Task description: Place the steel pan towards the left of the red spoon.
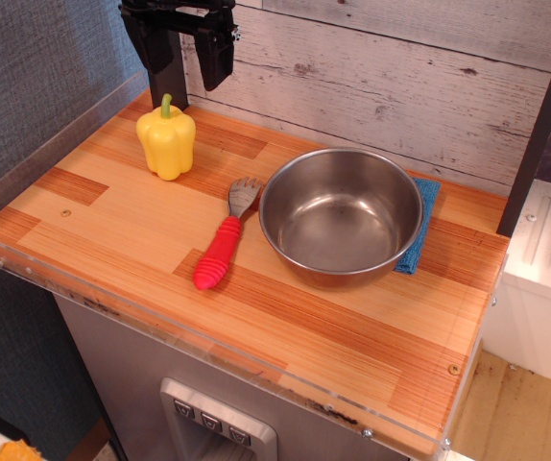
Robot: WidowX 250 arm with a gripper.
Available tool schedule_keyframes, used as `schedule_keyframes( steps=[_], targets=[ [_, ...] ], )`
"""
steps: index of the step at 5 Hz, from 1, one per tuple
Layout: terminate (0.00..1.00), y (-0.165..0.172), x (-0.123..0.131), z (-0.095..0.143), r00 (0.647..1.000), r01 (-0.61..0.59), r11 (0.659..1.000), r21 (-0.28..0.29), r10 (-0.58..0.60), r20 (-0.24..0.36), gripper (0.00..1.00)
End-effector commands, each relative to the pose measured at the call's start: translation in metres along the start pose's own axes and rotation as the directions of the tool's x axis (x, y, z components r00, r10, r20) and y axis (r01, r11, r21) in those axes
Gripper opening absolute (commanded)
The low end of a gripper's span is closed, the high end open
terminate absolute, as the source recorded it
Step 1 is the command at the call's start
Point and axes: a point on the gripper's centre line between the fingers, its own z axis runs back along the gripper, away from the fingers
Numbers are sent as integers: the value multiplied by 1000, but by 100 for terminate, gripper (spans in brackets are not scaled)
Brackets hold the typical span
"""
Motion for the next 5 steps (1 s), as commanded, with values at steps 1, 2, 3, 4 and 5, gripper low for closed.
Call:
schedule_keyframes(
  steps=[1, 2, 3, 4, 5],
  targets=[
    [0, 0, 0, 0, 1000, 0, 1000, 0, 0, 0, 100],
    [0, -24, -4, -4, 999, -8, 1000, 13, 8, 40, 100],
    [0, -46, -9, -12, 998, 2, 1000, -4, -2, 67, 100],
    [0, -61, -12, -16, 997, 40, 999, -26, -38, 61, 100],
    [0, -68, -10, -24, 997, 59, 998, -16, -58, 49, 100]
  ],
)
